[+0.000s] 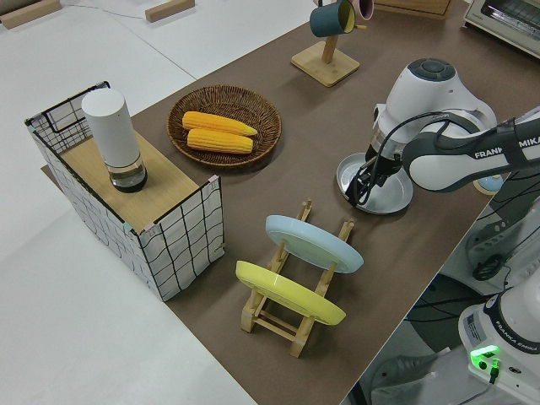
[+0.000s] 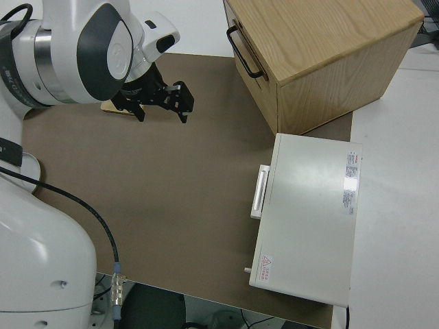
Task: Pick gray plate from table and place it on lower plate rack with left arm
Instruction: 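Close the left gripper on the gray plate's rim nearest the rack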
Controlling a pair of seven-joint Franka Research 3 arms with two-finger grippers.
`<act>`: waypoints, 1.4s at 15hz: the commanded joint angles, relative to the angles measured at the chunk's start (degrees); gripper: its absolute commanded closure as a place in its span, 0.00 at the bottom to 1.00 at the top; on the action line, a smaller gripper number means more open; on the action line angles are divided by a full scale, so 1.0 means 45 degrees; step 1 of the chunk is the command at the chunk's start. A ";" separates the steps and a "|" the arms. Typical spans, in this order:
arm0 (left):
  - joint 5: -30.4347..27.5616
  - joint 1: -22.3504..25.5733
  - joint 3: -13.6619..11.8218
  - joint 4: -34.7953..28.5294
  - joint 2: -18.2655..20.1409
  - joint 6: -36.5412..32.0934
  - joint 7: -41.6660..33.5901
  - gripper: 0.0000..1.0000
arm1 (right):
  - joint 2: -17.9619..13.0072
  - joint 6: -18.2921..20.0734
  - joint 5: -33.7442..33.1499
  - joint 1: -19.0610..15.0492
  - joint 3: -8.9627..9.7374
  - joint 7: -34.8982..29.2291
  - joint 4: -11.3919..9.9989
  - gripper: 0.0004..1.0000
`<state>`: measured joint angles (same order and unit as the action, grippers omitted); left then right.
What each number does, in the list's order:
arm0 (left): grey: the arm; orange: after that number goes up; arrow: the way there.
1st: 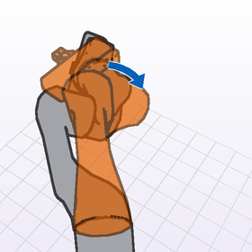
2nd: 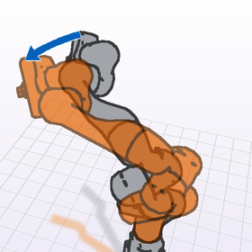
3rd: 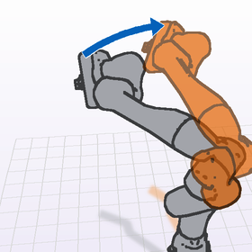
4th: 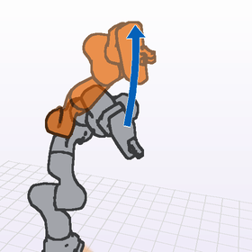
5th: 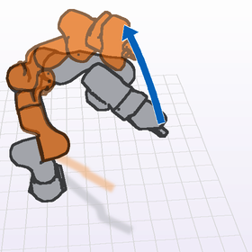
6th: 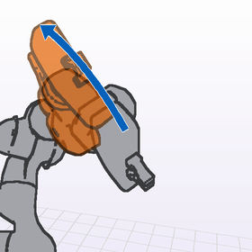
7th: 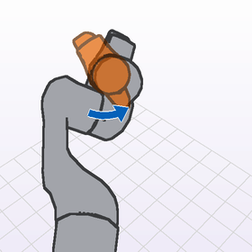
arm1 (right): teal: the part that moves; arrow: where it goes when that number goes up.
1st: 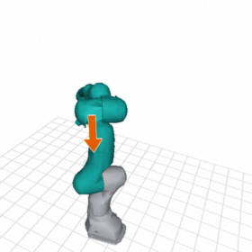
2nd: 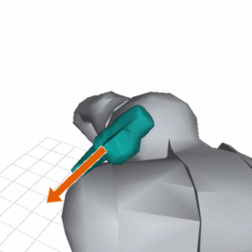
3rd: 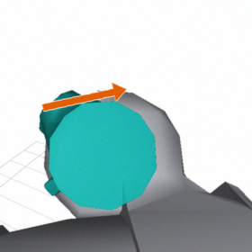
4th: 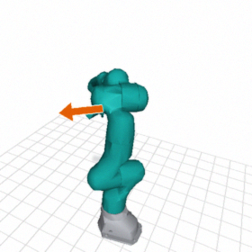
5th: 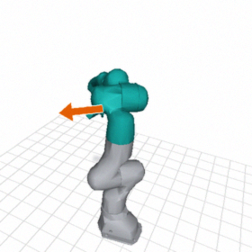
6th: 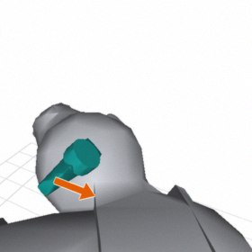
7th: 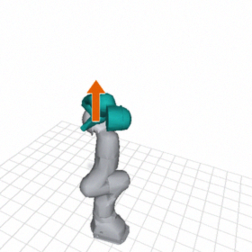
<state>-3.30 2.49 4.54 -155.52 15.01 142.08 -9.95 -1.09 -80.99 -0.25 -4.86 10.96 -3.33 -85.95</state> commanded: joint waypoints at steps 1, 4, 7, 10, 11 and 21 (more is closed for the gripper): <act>-0.0106 -0.0142 -0.0052 -0.0245 -0.0678 0.1081 0.0141 0.01 | -0.0032 0.0184 0.0095 -0.0091 0.0065 -0.0001 0.0077 0.01; -0.0106 -0.0142 -0.0071 -0.0382 -0.0915 0.1591 0.0121 0.01 | -0.0032 0.0184 0.0095 -0.0091 0.0065 -0.0001 0.0077 0.01; -0.0106 -0.0181 -0.0052 -0.0421 -0.0934 0.1552 0.0102 0.42 | -0.0032 0.0184 0.0095 -0.0091 0.0084 0.0018 0.0077 0.01; -0.0086 -0.0395 -0.0052 -0.0460 -0.0915 0.1416 0.0102 1.00 | -0.0032 0.0184 0.0095 -0.0091 0.0065 -0.0001 0.0077 0.01; -0.0106 -0.0377 -0.0071 -0.0460 -0.0856 0.1280 -0.0053 1.00 | -0.0032 0.0184 0.0095 -0.0091 0.0084 -0.0001 0.0077 0.01; -0.0086 -0.0201 -0.0306 0.0026 0.0569 -0.1334 -0.1481 1.00 | -0.0032 0.0184 0.0095 -0.0091 0.0065 -0.0001 0.0077 0.01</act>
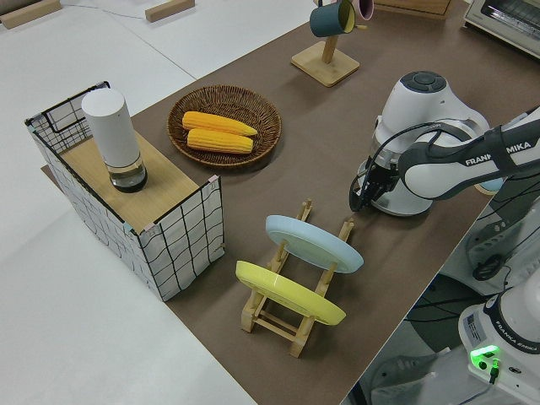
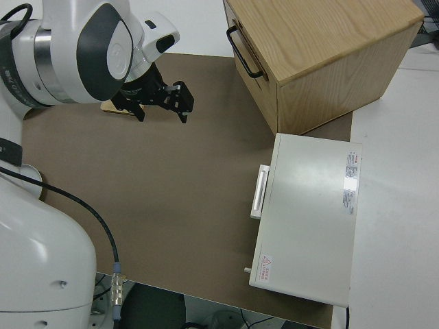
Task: Pick gray plate from table and place it on lower plate rack with left arm
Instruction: 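Close the left gripper on the gray plate's rim nearest the rack, then lift and tilt the gray plate with the left gripper toward the rack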
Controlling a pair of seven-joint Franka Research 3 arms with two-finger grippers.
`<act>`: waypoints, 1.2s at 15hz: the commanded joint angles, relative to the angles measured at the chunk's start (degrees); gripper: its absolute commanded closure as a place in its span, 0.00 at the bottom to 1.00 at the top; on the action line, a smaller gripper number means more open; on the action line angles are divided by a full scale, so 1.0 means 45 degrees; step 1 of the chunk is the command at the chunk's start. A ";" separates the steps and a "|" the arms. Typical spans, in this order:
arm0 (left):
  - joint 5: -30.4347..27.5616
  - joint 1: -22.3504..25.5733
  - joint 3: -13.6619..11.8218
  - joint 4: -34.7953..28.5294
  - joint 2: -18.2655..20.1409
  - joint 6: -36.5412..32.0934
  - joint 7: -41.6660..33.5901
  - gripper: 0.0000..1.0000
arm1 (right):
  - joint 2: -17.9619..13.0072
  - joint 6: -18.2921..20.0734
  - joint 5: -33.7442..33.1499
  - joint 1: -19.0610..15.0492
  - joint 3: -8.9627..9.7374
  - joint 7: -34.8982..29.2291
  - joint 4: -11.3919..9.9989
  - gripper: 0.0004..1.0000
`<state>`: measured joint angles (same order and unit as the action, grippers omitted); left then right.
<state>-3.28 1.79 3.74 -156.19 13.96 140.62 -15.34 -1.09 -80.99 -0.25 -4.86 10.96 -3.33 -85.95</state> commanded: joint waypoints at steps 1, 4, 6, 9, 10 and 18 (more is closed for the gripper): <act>-0.0091 -0.0047 -0.0129 0.0371 0.0882 -0.1362 -0.0283 1.00 | -0.0031 0.0184 0.0095 -0.0091 0.0065 -0.0001 0.0077 0.01; -0.0071 -0.0027 -0.0303 0.0802 0.1408 -0.2203 -0.0303 1.00 | -0.0031 0.0184 0.0095 -0.0091 0.0084 -0.0001 0.0077 0.01; -0.0033 -0.0027 -0.0460 0.0978 0.1663 -0.2634 -0.0303 1.00 | -0.0031 0.0184 0.0095 -0.0091 0.0084 -0.0001 0.0077 0.01; 0.0065 -0.0027 -0.0519 0.1291 0.1976 -0.3278 -0.0322 1.00 | -0.0031 0.0184 0.0095 -0.0091 0.0065 -0.0001 0.0077 0.01; 0.0085 -0.0008 -0.0693 0.1465 0.2190 -0.3531 -0.0322 1.00 | -0.0031 0.0184 0.0095 -0.0091 0.0065 0.0018 0.0077 0.01; 0.1858 0.0363 -0.1222 0.4491 0.2523 -0.6968 -0.0889 1.00 | -0.0031 0.0184 0.0095 -0.0091 0.0084 0.0018 0.0077 0.01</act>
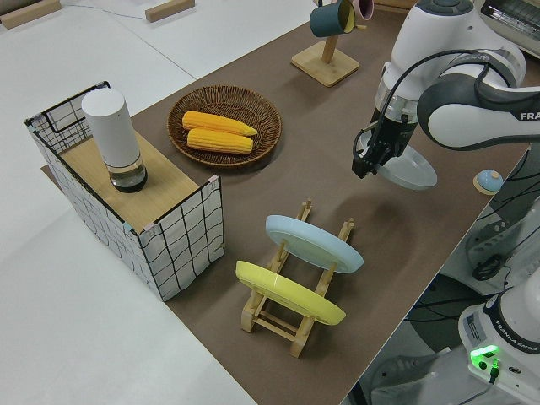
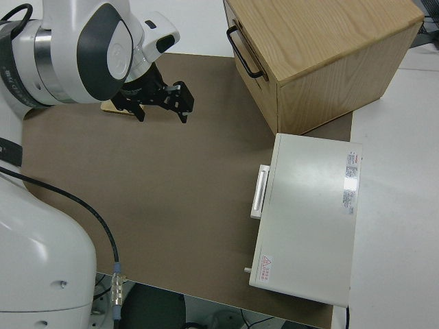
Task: Pick gray plate from table and place it on lower plate rack with left arm
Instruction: 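Lift and tilt the gray plate with the left gripper toward the rack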
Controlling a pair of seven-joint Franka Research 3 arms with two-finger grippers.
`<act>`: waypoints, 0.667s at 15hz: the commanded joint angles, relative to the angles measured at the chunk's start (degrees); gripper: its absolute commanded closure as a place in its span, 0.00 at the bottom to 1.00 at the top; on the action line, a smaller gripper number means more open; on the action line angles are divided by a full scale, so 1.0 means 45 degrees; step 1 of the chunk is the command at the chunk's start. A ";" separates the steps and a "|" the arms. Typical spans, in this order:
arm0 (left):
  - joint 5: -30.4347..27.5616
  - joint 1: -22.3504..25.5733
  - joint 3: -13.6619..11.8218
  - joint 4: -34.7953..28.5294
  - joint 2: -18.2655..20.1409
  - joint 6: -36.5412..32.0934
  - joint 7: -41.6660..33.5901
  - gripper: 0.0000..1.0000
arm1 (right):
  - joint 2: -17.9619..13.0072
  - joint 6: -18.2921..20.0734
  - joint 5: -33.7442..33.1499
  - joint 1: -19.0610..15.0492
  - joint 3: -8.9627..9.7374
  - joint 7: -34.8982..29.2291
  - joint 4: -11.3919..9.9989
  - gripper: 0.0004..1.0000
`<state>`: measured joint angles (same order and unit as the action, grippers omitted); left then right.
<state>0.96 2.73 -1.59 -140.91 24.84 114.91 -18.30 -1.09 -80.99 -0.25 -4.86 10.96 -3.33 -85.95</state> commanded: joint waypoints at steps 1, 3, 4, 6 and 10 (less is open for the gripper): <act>0.1209 0.0174 -0.0037 0.1408 0.0105 -0.1605 -0.0231 1.00 | -0.0031 0.0184 0.0095 -0.0091 0.0065 -0.0001 0.0077 0.01; 0.1794 0.0562 -0.0017 0.2169 0.0105 -0.2405 -0.0231 1.00 | -0.0031 0.0184 0.0095 -0.0091 0.0084 -0.0001 0.0077 0.01; 0.2166 0.0739 -0.0036 0.2386 0.0105 -0.2584 -0.0231 1.00 | -0.0031 0.0184 0.0095 -0.0091 0.0065 0.0018 0.0077 0.01; 0.2890 0.1188 -0.0017 0.2660 0.0105 -0.2586 -0.0289 1.00 | -0.0031 0.0184 0.0095 -0.0091 0.0084 0.0018 0.0077 0.01; 0.4469 0.1346 -0.0037 0.2973 0.0260 -0.2566 -0.0174 1.00 | -0.0031 0.0184 0.0095 -0.0091 0.0065 -0.0001 0.0077 0.01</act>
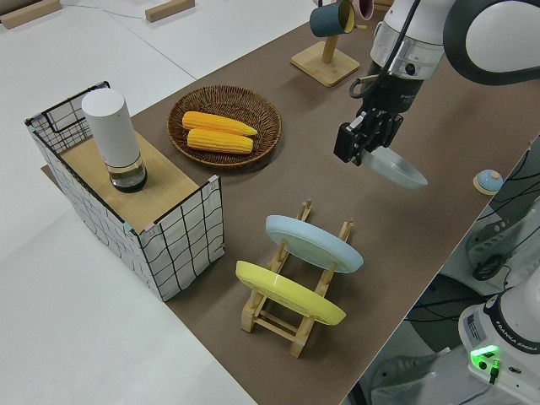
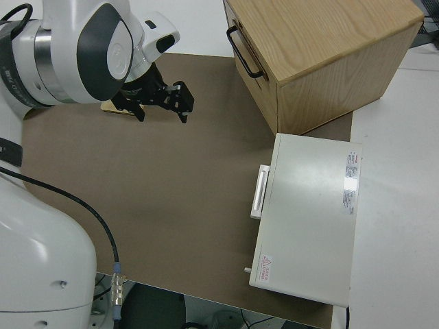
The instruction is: Pick gray plate from table and place it on lower plate rack with left arm
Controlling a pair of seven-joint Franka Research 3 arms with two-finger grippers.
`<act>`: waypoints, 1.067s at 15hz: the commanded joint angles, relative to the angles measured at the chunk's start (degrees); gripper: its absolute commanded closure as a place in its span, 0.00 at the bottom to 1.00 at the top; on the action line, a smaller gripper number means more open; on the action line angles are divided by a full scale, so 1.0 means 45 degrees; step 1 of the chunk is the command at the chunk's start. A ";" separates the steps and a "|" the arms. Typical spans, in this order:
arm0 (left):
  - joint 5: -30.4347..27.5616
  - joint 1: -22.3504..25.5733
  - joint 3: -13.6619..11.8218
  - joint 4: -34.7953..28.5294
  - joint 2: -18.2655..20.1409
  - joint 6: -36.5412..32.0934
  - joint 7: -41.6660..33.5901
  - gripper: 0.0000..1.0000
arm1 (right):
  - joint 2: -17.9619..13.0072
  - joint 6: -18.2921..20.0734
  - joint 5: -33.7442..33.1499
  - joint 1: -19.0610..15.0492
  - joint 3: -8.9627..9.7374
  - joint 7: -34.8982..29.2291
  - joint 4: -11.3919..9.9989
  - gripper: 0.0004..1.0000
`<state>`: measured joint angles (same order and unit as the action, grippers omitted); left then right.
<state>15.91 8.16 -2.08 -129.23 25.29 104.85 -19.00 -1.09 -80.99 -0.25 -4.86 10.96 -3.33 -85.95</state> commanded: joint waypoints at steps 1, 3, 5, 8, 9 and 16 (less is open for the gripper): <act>0.1481 0.0217 0.0033 0.0378 0.0200 -0.0311 0.0042 1.00 | -0.0031 0.0184 0.0095 -0.0091 0.0084 0.0018 0.0077 0.01; 0.1931 0.0354 0.0091 0.0378 0.0375 -0.0311 0.0101 1.00 | -0.0031 0.0184 0.0095 -0.0091 0.0084 -0.0001 0.0077 0.01; 0.2594 0.0373 0.0130 0.0340 0.0454 -0.0330 0.0528 1.00 | -0.0031 0.0184 0.0095 -0.0091 0.0065 -0.0001 0.0077 0.01; 0.3494 0.0335 0.0208 0.0203 0.0396 -0.0369 0.1661 1.00 | -0.0031 0.0184 0.0095 -0.0091 0.0084 0.0018 0.0077 0.01; 0.3534 0.0296 0.0266 0.0183 0.0415 -0.0427 0.1799 1.00 | -0.0031 0.0184 0.0095 -0.0091 0.0065 -0.0001 0.0077 0.01; 0.5504 0.0139 0.2923 0.0066 0.0278 -0.2752 0.6154 1.00 | -0.0031 0.0184 0.0095 -0.0091 0.0065 -0.0001 0.0077 0.01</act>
<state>36.35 9.26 9.66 -128.28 26.34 94.35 3.59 -1.09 -80.99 -0.25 -4.86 10.96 -3.33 -85.95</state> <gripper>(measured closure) 1.000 0.009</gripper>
